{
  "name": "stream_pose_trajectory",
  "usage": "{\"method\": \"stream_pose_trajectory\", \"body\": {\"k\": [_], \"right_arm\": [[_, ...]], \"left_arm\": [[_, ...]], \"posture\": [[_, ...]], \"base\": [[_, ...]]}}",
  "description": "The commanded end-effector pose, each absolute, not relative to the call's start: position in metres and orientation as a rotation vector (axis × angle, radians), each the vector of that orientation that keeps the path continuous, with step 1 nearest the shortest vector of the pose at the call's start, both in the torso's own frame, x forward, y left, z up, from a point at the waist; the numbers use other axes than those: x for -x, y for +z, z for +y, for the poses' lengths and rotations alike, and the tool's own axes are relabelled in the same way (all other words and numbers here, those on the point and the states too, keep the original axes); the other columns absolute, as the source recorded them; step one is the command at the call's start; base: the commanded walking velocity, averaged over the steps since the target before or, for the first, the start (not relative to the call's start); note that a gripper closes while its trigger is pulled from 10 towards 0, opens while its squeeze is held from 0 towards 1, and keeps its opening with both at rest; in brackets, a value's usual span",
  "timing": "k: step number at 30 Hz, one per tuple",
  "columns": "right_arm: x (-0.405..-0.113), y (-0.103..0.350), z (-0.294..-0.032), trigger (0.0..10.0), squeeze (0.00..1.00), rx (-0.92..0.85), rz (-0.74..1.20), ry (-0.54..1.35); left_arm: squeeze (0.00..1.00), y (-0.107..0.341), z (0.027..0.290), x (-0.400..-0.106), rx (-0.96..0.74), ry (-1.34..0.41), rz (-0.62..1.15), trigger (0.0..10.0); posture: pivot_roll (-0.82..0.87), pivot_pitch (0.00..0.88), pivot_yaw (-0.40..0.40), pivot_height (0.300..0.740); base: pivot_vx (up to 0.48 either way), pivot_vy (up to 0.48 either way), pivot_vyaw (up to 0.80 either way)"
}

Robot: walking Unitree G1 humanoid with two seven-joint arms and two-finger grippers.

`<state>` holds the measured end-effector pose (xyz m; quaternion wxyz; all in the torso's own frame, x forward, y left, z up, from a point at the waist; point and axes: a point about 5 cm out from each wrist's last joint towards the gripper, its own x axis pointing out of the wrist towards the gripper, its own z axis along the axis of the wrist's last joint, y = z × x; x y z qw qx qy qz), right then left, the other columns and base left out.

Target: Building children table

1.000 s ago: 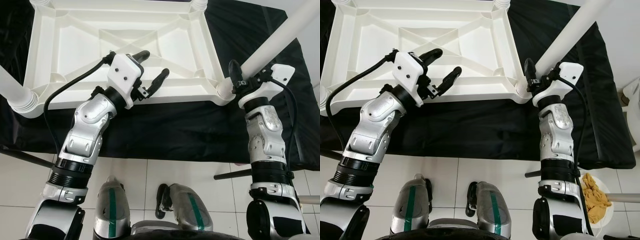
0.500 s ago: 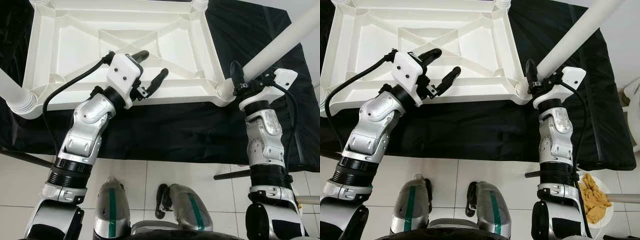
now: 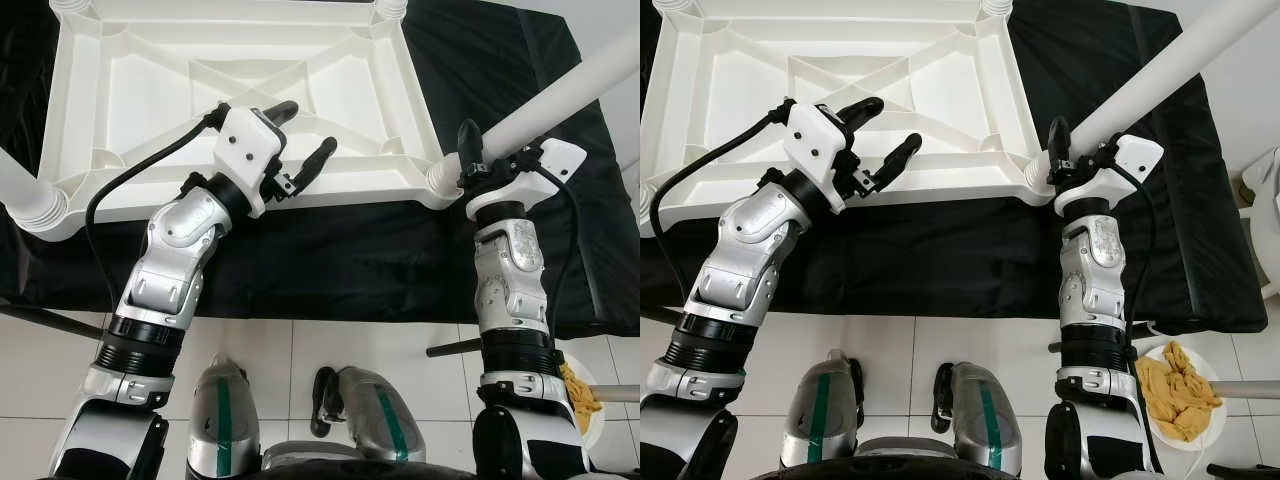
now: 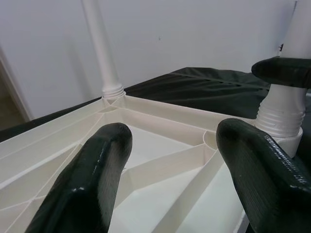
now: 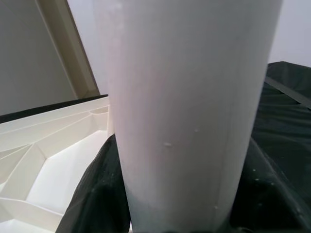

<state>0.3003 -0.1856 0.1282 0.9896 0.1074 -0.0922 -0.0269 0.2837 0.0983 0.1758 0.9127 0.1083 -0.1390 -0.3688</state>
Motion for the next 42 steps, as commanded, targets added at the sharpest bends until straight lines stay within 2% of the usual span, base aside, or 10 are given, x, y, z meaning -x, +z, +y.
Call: {"method": "stream_pose_trajectory", "body": {"k": [1, 6, 9, 14, 20, 26, 29, 34, 42], "right_arm": [[-0.291, 0.075, -0.178, 10.0, 0.0, -0.208, 0.087, -0.09], [-0.298, 0.078, -0.174, 10.0, 0.0, -0.175, 0.117, -0.109], [-0.306, 0.088, -0.175, 10.0, 0.0, -0.134, 0.102, -0.2], [-0.304, 0.091, -0.178, 10.0, 0.0, -0.116, 0.071, -0.342], [-0.299, 0.088, -0.178, 10.0, 0.0, -0.1, 0.066, -0.388], [-0.292, 0.081, -0.191, 10.0, 0.0, -0.08, 0.085, -0.565], [-0.292, 0.08, -0.193, 10.0, 0.0, -0.087, 0.091, -0.589], [-0.297, 0.077, -0.206, 10.0, 0.0, -0.022, 0.133, -0.743], [-0.305, 0.08, -0.21, 10.0, 0.0, 0.009, 0.136, -0.835]], "left_arm": [[0.0, 0.177, 0.095, -0.283, -0.226, -0.762, -0.289, 10.0], [0.0, 0.176, 0.095, -0.282, -0.225, -0.76, -0.288, 10.0], [0.0, 0.176, 0.096, -0.282, -0.223, -0.754, -0.289, 10.0], [0.0, 0.176, 0.096, -0.282, -0.224, -0.749, -0.29, 10.0], [0.0, 0.176, 0.097, -0.282, -0.224, -0.746, -0.29, 10.0], [0.0, 0.175, 0.096, -0.281, -0.225, -0.75, -0.289, 10.0], [0.0, 0.175, 0.096, -0.282, -0.226, -0.751, -0.29, 10.0], [0.0, 0.176, 0.095, -0.283, -0.228, -0.756, -0.294, 10.0], [0.0, 0.176, 0.094, -0.283, -0.229, -0.76, -0.296, 10.0]], "posture": [[0.11, 0.085, -0.05, 0.74], [0.11, 0.087, -0.056, 0.74], [0.12, 0.085, -0.061, 0.74], [0.12, 0.082, -0.066, 0.74], [0.13, 0.079, -0.066, 0.74], [0.12, 0.064, -0.067, 0.74], [0.12, 0.064, -0.067, 0.74], [0.12, 0.046, -0.066, 0.74], [0.13, 0.044, -0.067, 0.74]], "base": [[0.0, 0.0, 0.0], [0.0, 0.0, 0.0], [0.0, 0.0, 0.0], [0.0, 0.0, 0.0], [0.0, 0.0, 0.0], [0.0, 0.0, 0.0], [0.0, 0.0, 0.0], [0.0, 0.0, 0.0], [0.0, 0.0, 0.0]]}}
